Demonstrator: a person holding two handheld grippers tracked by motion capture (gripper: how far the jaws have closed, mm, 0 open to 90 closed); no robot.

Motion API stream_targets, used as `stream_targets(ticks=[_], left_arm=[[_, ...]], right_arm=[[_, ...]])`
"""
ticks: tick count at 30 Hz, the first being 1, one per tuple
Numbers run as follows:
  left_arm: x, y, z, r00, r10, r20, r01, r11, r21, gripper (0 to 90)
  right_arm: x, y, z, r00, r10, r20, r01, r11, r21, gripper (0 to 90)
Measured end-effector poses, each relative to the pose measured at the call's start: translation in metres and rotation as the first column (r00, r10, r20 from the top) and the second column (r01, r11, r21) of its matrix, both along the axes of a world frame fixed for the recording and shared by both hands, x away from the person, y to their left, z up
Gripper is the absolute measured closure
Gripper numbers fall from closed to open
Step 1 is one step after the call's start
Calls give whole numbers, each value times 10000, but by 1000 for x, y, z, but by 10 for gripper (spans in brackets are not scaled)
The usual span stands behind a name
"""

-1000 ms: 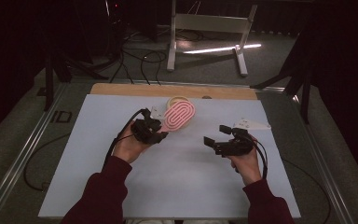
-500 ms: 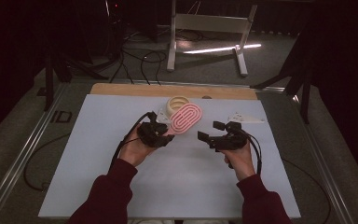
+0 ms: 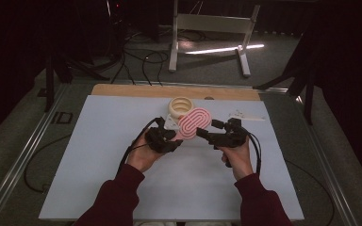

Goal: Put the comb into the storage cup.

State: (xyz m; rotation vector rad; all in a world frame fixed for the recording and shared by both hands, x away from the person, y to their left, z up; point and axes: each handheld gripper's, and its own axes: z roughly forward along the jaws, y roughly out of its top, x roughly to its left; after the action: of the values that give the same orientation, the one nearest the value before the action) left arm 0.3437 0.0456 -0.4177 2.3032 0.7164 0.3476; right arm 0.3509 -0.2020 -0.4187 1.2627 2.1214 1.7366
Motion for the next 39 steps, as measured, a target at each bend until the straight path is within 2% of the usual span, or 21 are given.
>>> stream_targets(ticks=[3,10,19,23,24,27,28,29,33,36,39], left_arm=[[-1,-1,1,10000,-28,42,28,10000,-38,698],[-8,-7,3,9997,-89,206,99,9990,-447,698],[-14,-15,5,9989,-241,390,266,9974,-666,699],[-18,-18,8,9982,-326,505,371,9951,-915,699],[-18,-18,8,9982,-326,505,371,9951,-915,699],[-19,-19,9,9976,-404,568,453,9950,-892,698],[-20,-20,9,9974,-405,602,457,9951,-880,698],[-20,-20,9,9975,-417,577,468,9949,-898,698],[-20,-22,8,9972,-441,598,494,9947,-907,698],[-19,-21,8,9974,-405,592,456,9952,-872,699],[-19,-22,6,9977,-380,557,422,9962,-759,699]], right_arm=[[1,2,-1,9999,4,-118,-5,10000,-71,75],[4,5,-3,9989,-2,-473,-7,9998,-196,76],[4,7,-3,9985,1,-552,0,10000,36,136],[4,10,-5,9968,202,-772,-198,9998,52,243],[4,10,-5,9968,202,-772,-198,9998,52,243],[4,11,-5,9950,407,-909,-373,9985,388,331],[4,11,-4,9943,504,-940,-458,9977,500,397],[4,11,-4,9943,504,-940,-458,9977,500,397],[4,13,-3,9940,594,-918,-537,9966,628,497],[3,13,-2,9942,596,-894,-518,9949,870,540],[3,15,-1,9920,605,-1108,-500,9942,955,572]])
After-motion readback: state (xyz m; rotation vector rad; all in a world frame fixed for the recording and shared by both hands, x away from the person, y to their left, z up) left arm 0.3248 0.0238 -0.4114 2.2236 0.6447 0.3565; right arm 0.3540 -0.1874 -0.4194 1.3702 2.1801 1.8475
